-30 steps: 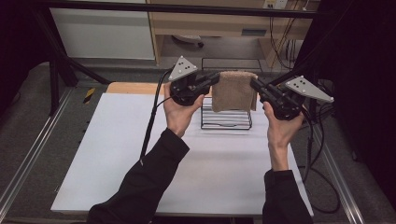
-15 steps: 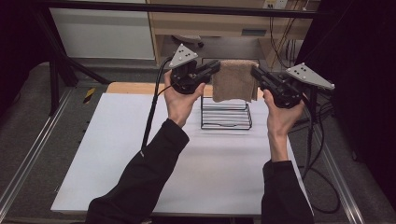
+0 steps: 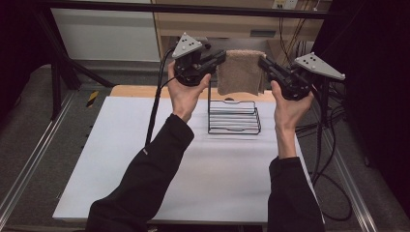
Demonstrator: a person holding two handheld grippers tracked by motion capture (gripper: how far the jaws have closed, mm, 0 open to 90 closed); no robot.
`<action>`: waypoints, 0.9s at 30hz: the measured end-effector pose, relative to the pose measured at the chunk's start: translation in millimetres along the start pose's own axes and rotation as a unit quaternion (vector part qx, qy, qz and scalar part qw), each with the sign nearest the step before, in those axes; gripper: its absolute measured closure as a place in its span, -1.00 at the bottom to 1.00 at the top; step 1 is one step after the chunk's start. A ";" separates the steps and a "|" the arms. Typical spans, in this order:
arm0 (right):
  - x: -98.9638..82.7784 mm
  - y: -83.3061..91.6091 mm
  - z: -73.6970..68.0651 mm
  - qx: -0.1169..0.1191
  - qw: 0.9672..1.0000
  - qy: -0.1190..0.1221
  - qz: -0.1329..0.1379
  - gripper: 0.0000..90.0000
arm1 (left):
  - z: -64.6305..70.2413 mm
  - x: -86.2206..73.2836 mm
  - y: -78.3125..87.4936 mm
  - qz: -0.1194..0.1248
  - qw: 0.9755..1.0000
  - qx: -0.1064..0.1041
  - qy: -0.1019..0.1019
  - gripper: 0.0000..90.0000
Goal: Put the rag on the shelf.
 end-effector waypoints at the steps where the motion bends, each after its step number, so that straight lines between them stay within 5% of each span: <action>1: 1.1 -1.4 0.1 -0.001 1.000 0.000 0.000 0.85 | -1.1 0.5 -1.0 0.001 1.000 0.002 0.001 0.88; 27: 17.8 -23.7 22.7 -0.016 1.000 -0.004 0.005 0.85 | -17.8 15.2 -32.4 0.015 1.000 0.020 0.008 0.88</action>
Point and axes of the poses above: each handheld gripper's, and its own axes: y roughly backward along the jaws, x roughly out of its top, z roughly to its right, the point moved 4 cm from there along -y, roughly forward along the jaws, and after that the axes turned 11 degrees about -z, right-handed, at the moved point
